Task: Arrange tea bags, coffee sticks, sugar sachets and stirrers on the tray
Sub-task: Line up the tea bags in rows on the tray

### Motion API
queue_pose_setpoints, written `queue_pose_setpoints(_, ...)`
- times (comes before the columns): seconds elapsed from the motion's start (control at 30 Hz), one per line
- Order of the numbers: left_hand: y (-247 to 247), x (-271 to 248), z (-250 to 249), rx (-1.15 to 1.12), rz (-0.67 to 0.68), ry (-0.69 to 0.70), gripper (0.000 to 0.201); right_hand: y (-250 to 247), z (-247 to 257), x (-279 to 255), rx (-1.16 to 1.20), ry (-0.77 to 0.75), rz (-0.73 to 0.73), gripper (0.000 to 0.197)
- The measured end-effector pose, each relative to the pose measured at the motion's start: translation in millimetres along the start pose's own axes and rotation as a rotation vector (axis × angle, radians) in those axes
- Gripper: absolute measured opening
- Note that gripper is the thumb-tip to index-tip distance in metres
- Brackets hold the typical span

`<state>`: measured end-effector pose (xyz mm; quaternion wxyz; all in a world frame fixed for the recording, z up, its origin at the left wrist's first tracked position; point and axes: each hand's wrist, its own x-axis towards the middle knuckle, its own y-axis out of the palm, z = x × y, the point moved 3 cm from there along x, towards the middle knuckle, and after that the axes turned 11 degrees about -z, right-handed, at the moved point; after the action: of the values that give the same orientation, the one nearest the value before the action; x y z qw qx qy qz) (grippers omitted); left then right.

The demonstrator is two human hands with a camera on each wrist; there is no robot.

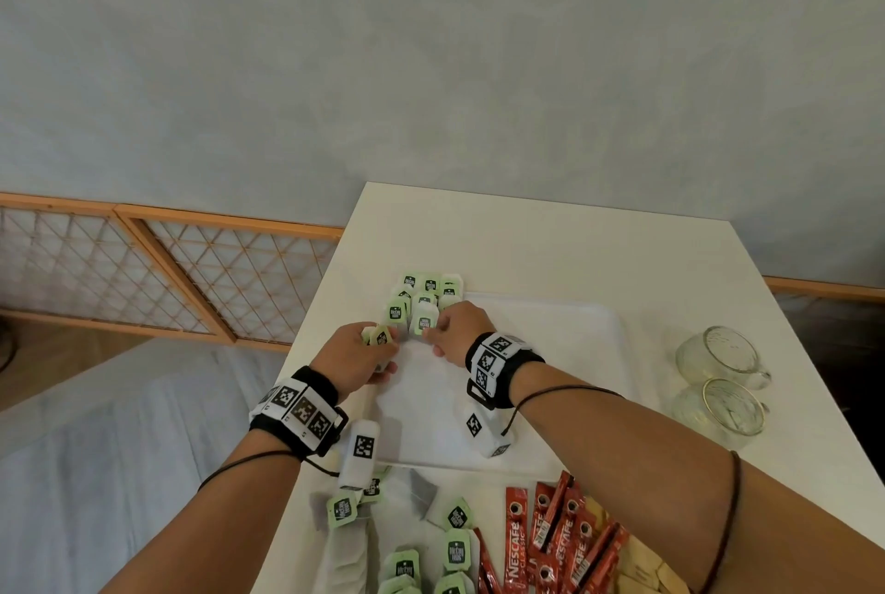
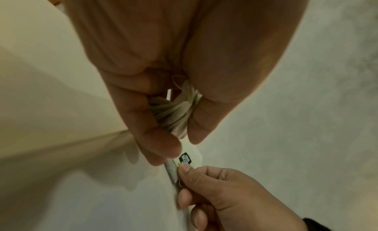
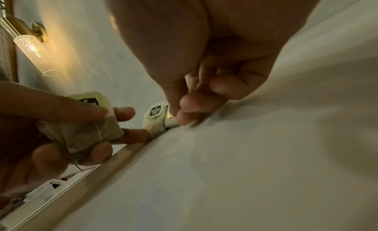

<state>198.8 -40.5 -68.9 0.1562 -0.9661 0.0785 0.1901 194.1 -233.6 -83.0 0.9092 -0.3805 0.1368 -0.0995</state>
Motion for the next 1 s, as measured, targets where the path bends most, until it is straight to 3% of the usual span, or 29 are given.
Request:
queue_pose_setpoints(0.13,-2.6,-0.8,-0.6,-0.010,0.032,-0.033,0.027,1.4,0.3,4.8,0.007,0.022,-0.019,0.025)
queue_pose_setpoints(0.33,-2.0,-11.1,-1.1,-0.103,0.147,-0.074,0.036,-1.0,0.9,2.5,0.008,0.018,-0.046,0.034)
queue_pose_setpoints(0.63,4.3,-19.2,-6.8,-0.055,0.234,-0.004,0.020,-5.5,4.3,-34.7,0.160,-0.284,0.137,0.022)
queue_pose_setpoints(0.9,15.1,-22.9,-10.1,-0.043,0.211,0.022,0.017,-14.4,-20.0,-36.6,0.088,-0.291,0.083,0.008)
queue_pose_setpoints(1.0,14.2,-15.4,-6.6,-0.049,0.152,-0.008,0.015,-24.8,-25.3,-31.3,0.073,-0.212,0.028,0.022)
